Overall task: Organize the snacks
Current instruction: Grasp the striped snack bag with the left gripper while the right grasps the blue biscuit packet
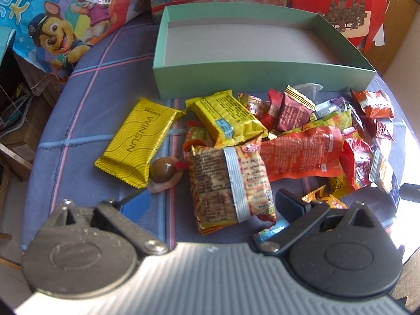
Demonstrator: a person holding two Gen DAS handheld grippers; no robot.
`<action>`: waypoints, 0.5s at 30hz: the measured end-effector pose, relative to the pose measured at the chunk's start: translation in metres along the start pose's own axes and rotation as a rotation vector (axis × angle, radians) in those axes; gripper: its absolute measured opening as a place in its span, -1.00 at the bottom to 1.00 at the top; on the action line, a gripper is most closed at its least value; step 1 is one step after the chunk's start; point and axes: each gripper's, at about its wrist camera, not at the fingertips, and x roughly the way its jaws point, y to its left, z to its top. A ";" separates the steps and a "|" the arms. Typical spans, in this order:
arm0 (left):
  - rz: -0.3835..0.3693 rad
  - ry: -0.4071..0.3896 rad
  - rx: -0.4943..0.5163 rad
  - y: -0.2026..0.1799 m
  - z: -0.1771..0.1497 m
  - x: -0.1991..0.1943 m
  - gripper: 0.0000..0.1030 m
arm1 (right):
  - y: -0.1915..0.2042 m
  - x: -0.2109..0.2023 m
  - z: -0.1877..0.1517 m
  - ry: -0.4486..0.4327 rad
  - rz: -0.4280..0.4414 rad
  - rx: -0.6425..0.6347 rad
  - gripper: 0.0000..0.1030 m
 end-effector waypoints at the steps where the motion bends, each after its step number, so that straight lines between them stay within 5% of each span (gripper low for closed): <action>1: 0.001 -0.002 -0.001 0.000 0.000 0.001 1.00 | 0.001 0.001 0.000 0.000 0.002 -0.004 1.00; 8: -0.032 -0.012 -0.022 0.003 0.002 0.005 0.67 | 0.001 0.008 0.000 0.004 0.025 -0.012 1.00; 11: -0.071 -0.015 -0.027 0.001 0.004 0.008 0.18 | -0.003 0.011 0.000 0.000 0.039 0.002 1.00; 15: -0.073 -0.029 -0.003 -0.005 0.006 0.007 -0.01 | -0.006 0.014 0.002 -0.013 0.072 -0.003 1.00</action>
